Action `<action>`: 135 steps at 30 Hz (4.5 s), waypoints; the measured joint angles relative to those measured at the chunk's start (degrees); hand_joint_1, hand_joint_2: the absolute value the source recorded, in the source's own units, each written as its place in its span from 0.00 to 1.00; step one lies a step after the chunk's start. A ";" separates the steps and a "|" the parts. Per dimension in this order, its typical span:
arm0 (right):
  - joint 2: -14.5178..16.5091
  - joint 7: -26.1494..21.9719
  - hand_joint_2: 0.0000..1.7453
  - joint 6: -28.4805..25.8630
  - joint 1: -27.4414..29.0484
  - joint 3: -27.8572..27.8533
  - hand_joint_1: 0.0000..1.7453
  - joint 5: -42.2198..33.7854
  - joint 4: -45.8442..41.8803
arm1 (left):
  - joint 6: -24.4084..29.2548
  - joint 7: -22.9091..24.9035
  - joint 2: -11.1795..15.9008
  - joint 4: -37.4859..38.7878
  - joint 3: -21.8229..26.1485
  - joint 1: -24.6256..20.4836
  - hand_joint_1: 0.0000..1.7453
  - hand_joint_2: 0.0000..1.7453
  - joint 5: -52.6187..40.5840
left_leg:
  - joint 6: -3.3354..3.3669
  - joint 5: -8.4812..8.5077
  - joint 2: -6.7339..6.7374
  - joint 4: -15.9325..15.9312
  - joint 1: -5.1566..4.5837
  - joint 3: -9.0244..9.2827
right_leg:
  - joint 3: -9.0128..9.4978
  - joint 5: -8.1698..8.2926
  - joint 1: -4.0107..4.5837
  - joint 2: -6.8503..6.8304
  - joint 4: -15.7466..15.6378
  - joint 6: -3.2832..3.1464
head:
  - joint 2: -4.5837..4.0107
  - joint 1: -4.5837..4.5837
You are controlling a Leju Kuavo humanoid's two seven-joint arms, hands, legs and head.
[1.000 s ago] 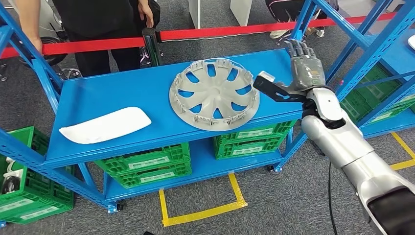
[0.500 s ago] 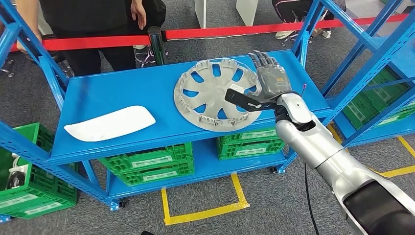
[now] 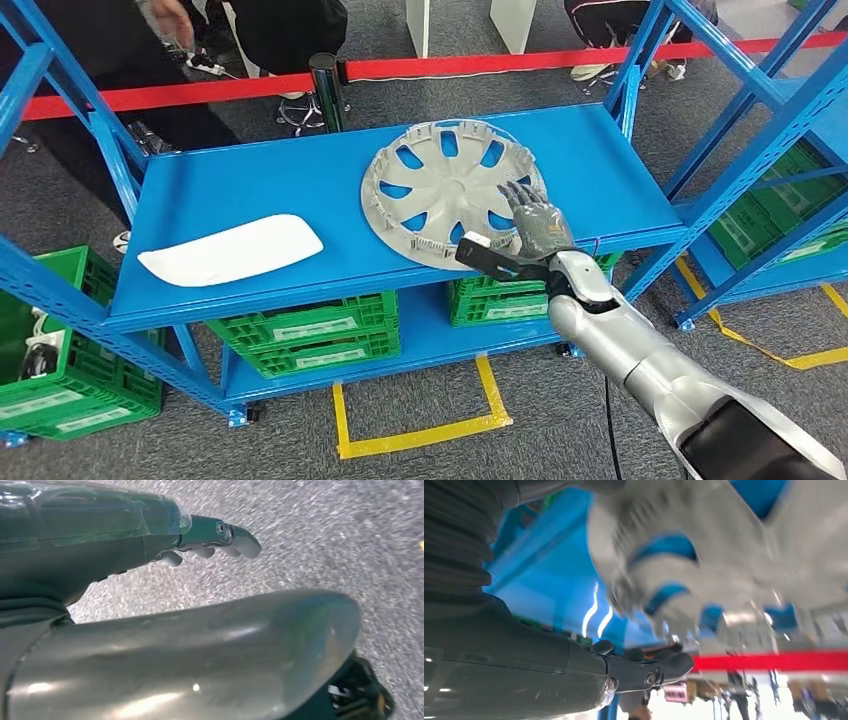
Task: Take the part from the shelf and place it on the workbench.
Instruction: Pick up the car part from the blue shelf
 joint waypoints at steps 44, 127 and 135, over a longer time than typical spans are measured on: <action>3.95 -1.81 1.00 -1.09 0.30 2.27 0.00 -1.51 0.63 | -3.31 -3.26 -0.19 -0.02 0.01 0.63 0.00 0.00 -0.57 | 0.47 -0.26 0.41 0.17 -0.55 0.03 | 0.03 -0.05 -0.54 0.25 -0.27 0.56 | 0.00 -0.17; 1.37 -2.72 1.00 0.98 10.52 2.53 0.00 -3.68 -5.50 | -5.01 -2.00 -0.72 0.00 0.03 1.04 0.00 0.00 -0.37 | -0.87 -1.20 -0.41 -2.26 0.76 4.49 | -3.22 3.50 0.35 -0.90 0.40 -0.49 | 0.00 -0.47; 0.88 -2.69 1.00 1.77 10.87 2.46 0.00 -3.65 -6.43 | -5.05 -2.09 -0.69 0.00 0.03 1.04 0.00 0.00 -0.25 | -1.44 -1.51 -0.05 -2.32 0.83 4.79 | -2.95 3.29 0.39 -0.66 0.37 -0.80 | 0.00 -0.37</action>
